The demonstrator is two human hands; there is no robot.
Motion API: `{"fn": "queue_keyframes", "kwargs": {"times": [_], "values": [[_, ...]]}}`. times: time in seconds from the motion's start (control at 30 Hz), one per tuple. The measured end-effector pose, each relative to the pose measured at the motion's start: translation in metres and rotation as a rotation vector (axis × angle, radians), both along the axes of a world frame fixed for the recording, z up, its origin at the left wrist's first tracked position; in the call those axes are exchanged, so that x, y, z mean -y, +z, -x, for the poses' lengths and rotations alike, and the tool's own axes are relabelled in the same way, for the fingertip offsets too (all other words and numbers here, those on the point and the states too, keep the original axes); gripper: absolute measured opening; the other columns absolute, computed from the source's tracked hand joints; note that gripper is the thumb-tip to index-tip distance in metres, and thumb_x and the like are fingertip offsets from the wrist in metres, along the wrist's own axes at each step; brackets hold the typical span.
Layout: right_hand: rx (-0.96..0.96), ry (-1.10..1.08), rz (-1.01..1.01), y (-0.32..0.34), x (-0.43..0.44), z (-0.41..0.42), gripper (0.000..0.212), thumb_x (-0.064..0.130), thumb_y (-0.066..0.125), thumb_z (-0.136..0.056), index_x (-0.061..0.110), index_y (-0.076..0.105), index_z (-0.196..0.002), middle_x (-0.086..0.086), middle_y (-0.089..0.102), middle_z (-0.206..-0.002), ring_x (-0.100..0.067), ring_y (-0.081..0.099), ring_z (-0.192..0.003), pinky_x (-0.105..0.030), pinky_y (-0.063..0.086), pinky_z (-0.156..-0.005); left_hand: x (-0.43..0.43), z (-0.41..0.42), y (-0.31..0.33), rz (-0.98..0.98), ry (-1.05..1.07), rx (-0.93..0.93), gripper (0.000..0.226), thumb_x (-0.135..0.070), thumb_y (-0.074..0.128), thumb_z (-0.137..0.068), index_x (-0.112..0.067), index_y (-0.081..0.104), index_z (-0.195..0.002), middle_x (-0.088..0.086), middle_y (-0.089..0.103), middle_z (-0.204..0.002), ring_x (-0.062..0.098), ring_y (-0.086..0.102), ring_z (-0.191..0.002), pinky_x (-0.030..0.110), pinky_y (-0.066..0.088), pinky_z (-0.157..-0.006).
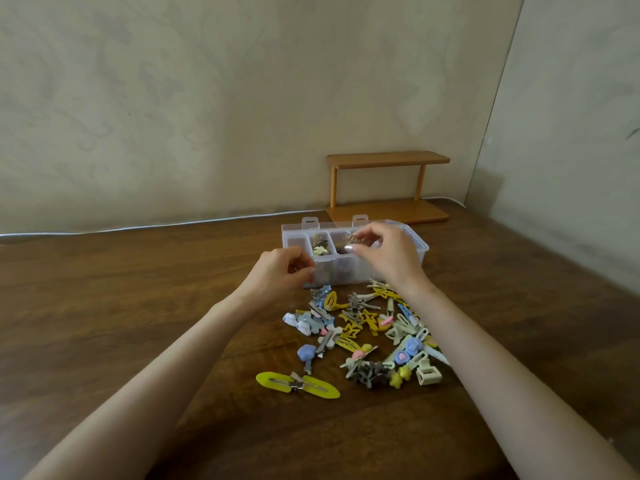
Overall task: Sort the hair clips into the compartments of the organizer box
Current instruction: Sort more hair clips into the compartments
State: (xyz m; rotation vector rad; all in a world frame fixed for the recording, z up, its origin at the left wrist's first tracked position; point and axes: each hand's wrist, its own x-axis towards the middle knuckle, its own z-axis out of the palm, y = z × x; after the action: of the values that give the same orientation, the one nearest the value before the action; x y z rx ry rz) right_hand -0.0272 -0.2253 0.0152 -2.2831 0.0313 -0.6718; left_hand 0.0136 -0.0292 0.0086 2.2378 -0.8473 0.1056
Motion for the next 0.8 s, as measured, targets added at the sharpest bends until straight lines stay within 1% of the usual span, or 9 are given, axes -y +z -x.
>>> {"fn": "queue_keyframes", "kwargs": {"times": [0.17,0.23,0.33,0.4,0.53,0.6,0.67,0.73,0.8], "values": [[-0.05,-0.11,0.082,0.006,0.012,-0.038,0.018,0.022,0.069,-0.084,0.019,0.071,-0.101,0.0,0.068,-0.102,-0.015,0.06,-0.095,-0.033,0.052,-0.078,0.006,0.008,-0.003,0.018,-0.044,-0.013,0.005,-0.018,0.058,-0.089,-0.019,0.061,-0.086,-0.008,0.066,-0.079,-0.009,0.058,-0.067,0.006,0.043,-0.058],[-0.074,-0.105,0.113,0.008,0.009,-0.049,0.02,0.02,0.067,-0.085,0.02,0.07,-0.106,0.001,0.069,-0.104,-0.016,0.062,-0.098,-0.029,0.049,-0.075,0.008,0.011,-0.002,0.019,-0.071,-0.016,0.005,-0.017,0.058,-0.089,-0.015,0.062,-0.089,-0.009,0.066,-0.079,-0.011,0.057,-0.067,0.005,0.043,-0.059],[-0.08,-0.089,0.134,0.008,0.006,-0.056,0.024,0.016,0.064,-0.088,0.021,0.067,-0.111,0.001,0.069,-0.102,-0.013,0.06,-0.091,-0.022,0.039,-0.063,0.009,0.013,0.0,0.035,-0.085,-0.025,0.008,-0.019,0.058,-0.089,-0.013,0.064,-0.09,-0.007,0.067,-0.08,-0.004,0.059,-0.069,0.008,0.045,-0.061],[-0.063,-0.081,0.124,0.007,0.007,-0.052,0.023,0.015,0.062,-0.089,0.019,0.067,-0.111,0.001,0.068,-0.103,-0.009,0.056,-0.088,-0.021,0.04,-0.065,0.01,0.014,0.0,0.048,-0.081,-0.032,0.008,-0.019,0.059,-0.089,-0.013,0.064,-0.089,-0.005,0.068,-0.081,0.0,0.06,-0.07,0.009,0.046,-0.061],[-0.003,-0.068,0.059,0.006,0.012,-0.034,0.015,0.014,0.062,-0.089,0.018,0.071,-0.101,0.0,0.069,-0.103,-0.011,0.061,-0.091,-0.026,0.049,-0.075,0.013,0.018,0.002,0.044,-0.108,-0.044,0.009,-0.019,0.058,-0.089,-0.011,0.063,-0.09,-0.006,0.068,-0.08,-0.003,0.059,-0.067,0.008,0.046,-0.061],[0.009,-0.05,0.038,0.004,0.014,-0.021,0.012,0.015,0.063,-0.088,0.017,0.071,-0.097,0.0,0.07,-0.099,-0.009,0.059,-0.087,-0.02,0.046,-0.07,0.014,0.019,0.003,0.032,-0.121,-0.05,0.009,-0.018,0.058,-0.089,-0.011,0.063,-0.091,-0.004,0.068,-0.082,-0.001,0.06,-0.068,0.011,0.048,-0.062],[0.011,-0.018,0.023,0.002,0.013,-0.006,0.012,0.014,0.063,-0.088,0.017,0.071,-0.096,0.001,0.069,-0.095,-0.006,0.057,-0.083,-0.014,0.042,-0.067,0.014,0.021,0.003,0.022,-0.135,-0.055,0.008,-0.018,0.058,-0.089,-0.011,0.063,-0.091,-0.005,0.066,-0.08,-0.004,0.059,-0.067,0.008,0.047,-0.06],[0.002,0.017,0.008,-0.001,0.011,0.01,0.013,0.015,0.062,-0.089,0.016,0.071,-0.097,0.003,0.068,-0.094,-0.003,0.056,-0.082,-0.012,0.042,-0.068,0.016,0.024,0.004,0.018,-0.165,-0.066,0.007,-0.016,0.059,-0.089,-0.01,0.063,-0.091,-0.01,0.063,-0.077,-0.009,0.057,-0.065,0.005,0.044,-0.059],[-0.019,0.043,-0.001,-0.005,0.009,0.026,0.013,0.016,0.061,-0.09,0.017,0.071,-0.098,0.006,0.067,-0.092,0.001,0.055,-0.076,-0.011,0.041,-0.066,0.018,0.028,0.005,0.013,-0.205,-0.078,0.007,-0.015,0.061,-0.087,-0.009,0.063,-0.09,-0.009,0.065,-0.077,-0.008,0.057,-0.065,0.006,0.042,-0.059]]}}
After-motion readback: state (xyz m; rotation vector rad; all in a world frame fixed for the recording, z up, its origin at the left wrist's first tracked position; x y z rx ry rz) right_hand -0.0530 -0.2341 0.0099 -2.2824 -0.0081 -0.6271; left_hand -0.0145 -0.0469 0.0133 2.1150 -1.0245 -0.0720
